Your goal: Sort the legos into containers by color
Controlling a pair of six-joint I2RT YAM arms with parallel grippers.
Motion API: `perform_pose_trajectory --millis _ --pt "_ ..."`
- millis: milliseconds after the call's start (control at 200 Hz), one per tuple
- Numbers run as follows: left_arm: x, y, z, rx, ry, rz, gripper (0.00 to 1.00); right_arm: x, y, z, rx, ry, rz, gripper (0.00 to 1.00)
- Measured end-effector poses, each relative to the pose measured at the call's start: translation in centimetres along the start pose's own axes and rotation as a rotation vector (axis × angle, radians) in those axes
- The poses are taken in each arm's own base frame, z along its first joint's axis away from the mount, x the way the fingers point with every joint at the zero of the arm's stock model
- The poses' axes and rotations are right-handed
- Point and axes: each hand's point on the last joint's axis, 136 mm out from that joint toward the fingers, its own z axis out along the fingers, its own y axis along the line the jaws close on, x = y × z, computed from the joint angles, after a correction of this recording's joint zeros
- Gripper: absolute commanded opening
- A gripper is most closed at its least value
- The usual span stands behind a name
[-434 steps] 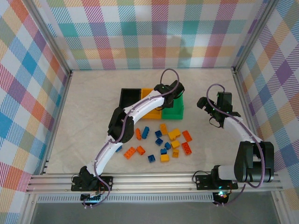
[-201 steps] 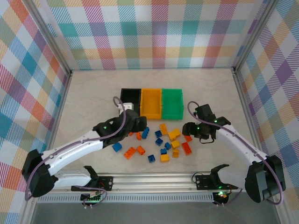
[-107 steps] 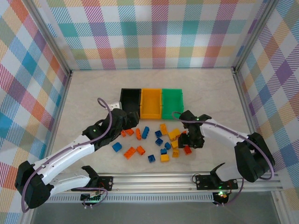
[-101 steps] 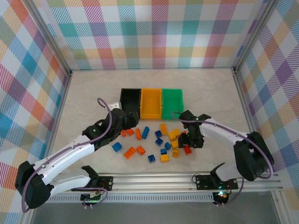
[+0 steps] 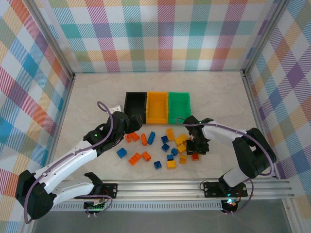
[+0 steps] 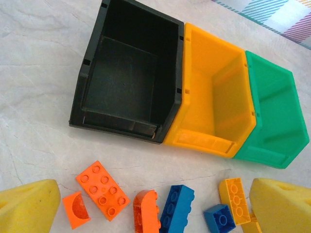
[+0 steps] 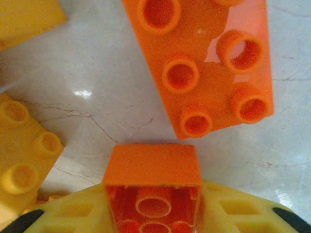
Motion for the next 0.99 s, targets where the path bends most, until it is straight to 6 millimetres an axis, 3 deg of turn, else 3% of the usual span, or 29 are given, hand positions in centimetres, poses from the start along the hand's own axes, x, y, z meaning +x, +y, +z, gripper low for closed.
perform_pose_trajectory --millis 130,225,385,500,600,725,850,995 --pt "0.0 0.1 0.0 -0.002 0.0 -0.006 1.0 -0.4 0.3 -1.4 -0.022 -0.05 -0.009 0.35" --pt "-0.1 0.2 0.1 -0.004 0.0 -0.007 1.0 -2.1 1.1 -4.7 -0.052 -0.153 -0.034 0.35" --pt "0.0 0.3 0.1 -0.003 0.005 -0.009 1.0 -8.6 3.9 -12.8 -0.152 -0.438 -0.051 0.35" --pt "0.6 0.6 0.3 -0.01 0.021 -0.014 1.0 -13.4 5.0 -15.7 -0.184 -0.554 -0.028 0.35" --pt "1.0 1.1 0.3 -0.026 0.04 -0.023 1.0 -17.8 5.8 -15.0 -0.161 -0.572 -0.02 0.36" --pt "1.6 2.1 0.2 -0.062 0.066 -0.03 1.0 -21.8 6.1 -11.7 -0.118 -0.532 -0.009 0.39" --pt "2.2 3.0 0.1 -0.099 0.093 -0.037 1.0 -24.1 6.1 -9.9 -0.089 -0.508 -0.002 0.48" --pt "2.6 3.9 0.0 -0.13 0.112 -0.047 1.0 -25.5 6.0 -10.1 -0.084 -0.523 0.003 0.68"
